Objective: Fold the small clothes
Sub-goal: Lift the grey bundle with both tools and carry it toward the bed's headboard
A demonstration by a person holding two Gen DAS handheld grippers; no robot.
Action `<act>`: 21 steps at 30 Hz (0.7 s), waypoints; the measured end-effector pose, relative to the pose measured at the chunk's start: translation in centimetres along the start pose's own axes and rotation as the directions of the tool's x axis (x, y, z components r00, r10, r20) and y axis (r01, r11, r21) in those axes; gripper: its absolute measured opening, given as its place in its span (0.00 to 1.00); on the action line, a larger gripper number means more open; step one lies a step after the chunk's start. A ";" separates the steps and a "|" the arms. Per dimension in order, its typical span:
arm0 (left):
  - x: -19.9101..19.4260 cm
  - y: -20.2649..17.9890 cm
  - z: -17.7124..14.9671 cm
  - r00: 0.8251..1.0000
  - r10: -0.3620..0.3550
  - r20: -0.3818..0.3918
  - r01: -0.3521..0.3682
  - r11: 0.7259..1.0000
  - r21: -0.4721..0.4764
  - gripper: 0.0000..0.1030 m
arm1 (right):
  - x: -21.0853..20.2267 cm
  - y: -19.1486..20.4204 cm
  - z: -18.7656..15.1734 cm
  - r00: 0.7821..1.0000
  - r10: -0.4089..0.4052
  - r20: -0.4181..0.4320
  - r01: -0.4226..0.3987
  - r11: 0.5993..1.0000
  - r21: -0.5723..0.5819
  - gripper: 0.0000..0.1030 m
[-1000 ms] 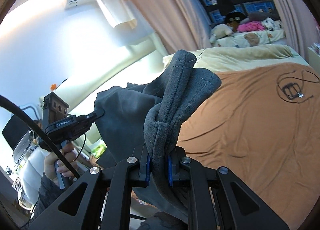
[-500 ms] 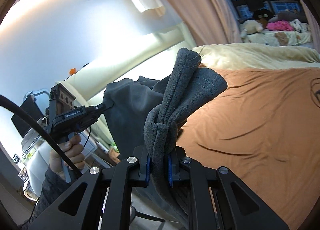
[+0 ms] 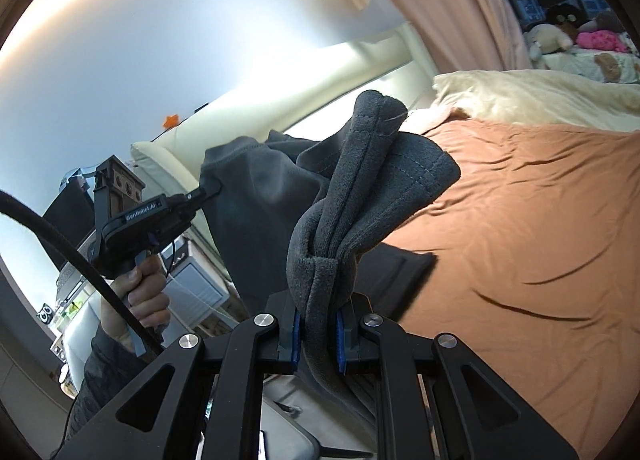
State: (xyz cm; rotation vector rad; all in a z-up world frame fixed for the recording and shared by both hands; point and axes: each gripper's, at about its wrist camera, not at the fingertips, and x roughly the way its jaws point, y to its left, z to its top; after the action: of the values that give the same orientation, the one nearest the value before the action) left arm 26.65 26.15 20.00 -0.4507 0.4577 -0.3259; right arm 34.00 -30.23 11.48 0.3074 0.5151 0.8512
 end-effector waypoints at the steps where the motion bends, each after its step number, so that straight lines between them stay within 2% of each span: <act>1: -0.4 0.6 0.3 1.000 0.008 0.007 -0.008 1.000 -0.002 0.04 | 0.7 0.1 0.1 1.000 0.012 -0.004 -0.012 1.000 -0.005 0.09; 10: -3.9 6.4 2.3 0.993 0.104 0.060 -0.103 0.995 -0.017 0.04 | 6.1 1.3 0.4 0.993 0.094 -0.065 -0.097 0.994 -0.055 0.09; 21: -5.4 12.9 2.4 0.977 0.205 0.065 -0.201 0.978 -0.058 0.04 | 10.7 1.8 0.1 0.982 0.128 -0.135 -0.137 0.989 -0.058 0.09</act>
State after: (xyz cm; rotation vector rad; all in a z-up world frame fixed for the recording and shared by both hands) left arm 25.83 40.10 17.60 -0.4600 0.4396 -0.1000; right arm 38.79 -20.81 9.08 0.2270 0.5920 1.0207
